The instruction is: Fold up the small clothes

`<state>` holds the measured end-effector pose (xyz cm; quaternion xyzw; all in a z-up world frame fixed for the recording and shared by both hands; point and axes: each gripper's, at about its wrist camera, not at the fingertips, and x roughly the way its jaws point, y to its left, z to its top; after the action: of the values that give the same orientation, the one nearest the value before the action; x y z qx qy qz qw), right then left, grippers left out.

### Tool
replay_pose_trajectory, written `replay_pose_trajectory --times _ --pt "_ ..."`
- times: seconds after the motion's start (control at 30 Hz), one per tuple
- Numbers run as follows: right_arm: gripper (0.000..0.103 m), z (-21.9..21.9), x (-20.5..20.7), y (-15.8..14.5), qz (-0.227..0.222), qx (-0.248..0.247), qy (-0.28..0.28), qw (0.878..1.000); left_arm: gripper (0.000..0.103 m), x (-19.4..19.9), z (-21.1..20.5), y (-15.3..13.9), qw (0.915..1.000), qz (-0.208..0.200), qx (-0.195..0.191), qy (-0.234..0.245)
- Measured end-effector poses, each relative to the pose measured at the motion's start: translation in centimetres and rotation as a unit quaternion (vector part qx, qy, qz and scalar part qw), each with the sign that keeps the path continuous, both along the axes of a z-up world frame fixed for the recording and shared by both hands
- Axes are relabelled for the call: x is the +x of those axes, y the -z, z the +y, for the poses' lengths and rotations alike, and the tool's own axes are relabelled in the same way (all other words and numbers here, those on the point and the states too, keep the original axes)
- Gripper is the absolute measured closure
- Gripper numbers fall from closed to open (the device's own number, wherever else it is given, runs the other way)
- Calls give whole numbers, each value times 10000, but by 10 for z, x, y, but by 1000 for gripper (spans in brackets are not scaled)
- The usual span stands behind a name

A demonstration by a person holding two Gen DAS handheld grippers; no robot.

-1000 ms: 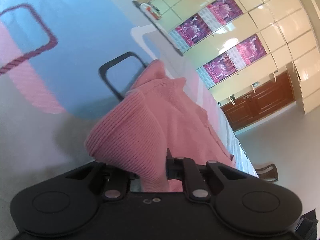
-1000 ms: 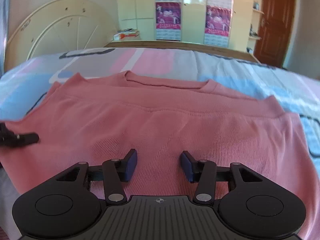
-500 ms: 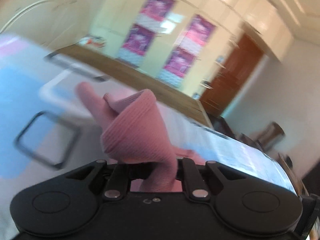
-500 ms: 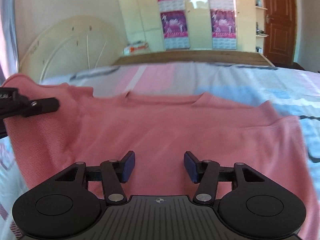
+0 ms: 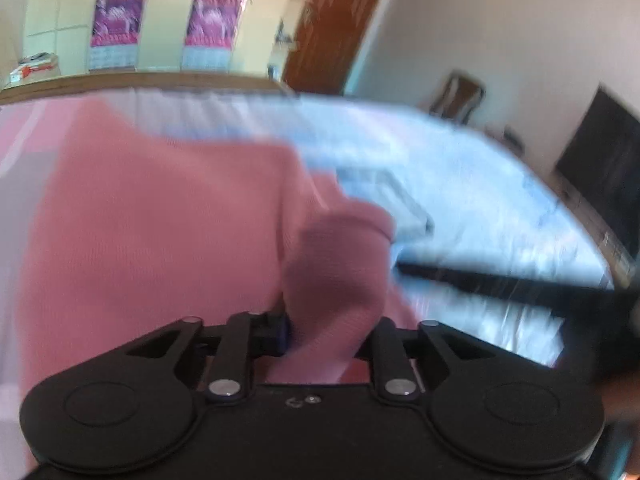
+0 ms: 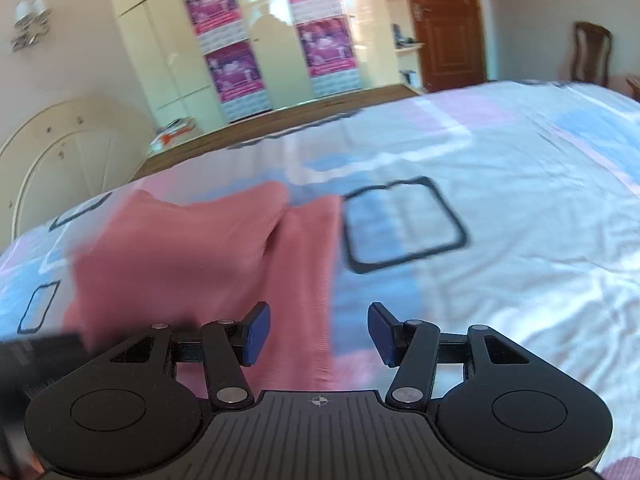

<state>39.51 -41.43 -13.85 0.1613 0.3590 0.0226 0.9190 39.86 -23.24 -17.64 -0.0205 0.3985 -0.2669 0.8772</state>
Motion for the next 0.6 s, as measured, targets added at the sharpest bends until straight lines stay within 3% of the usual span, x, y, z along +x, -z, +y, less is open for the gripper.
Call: replay_pose_trajectory --times 0.07,0.13,0.17,0.27,0.4,0.6 --pt "49 -10 -4 -4 -102 103 44 9999 67 -10 0 -2 9999 -41 47 110" --pt "49 -14 -5 -10 -219 212 0 9995 23 -18 5 -8 9998 42 -46 213" --pt "49 -13 -3 -13 -257 296 -44 9992 18 -21 12 -12 9998 12 -81 194" --pt "49 -3 6 -18 -303 527 -274 9978 18 -30 33 -31 9998 -125 -105 89" --pt "49 17 24 -9 4 494 -602 9970 17 -12 79 -46 9976 -287 -173 -604" --pt "53 30 48 17 339 689 -817 9937 18 29 125 -35 9875 -72 -235 -1557"
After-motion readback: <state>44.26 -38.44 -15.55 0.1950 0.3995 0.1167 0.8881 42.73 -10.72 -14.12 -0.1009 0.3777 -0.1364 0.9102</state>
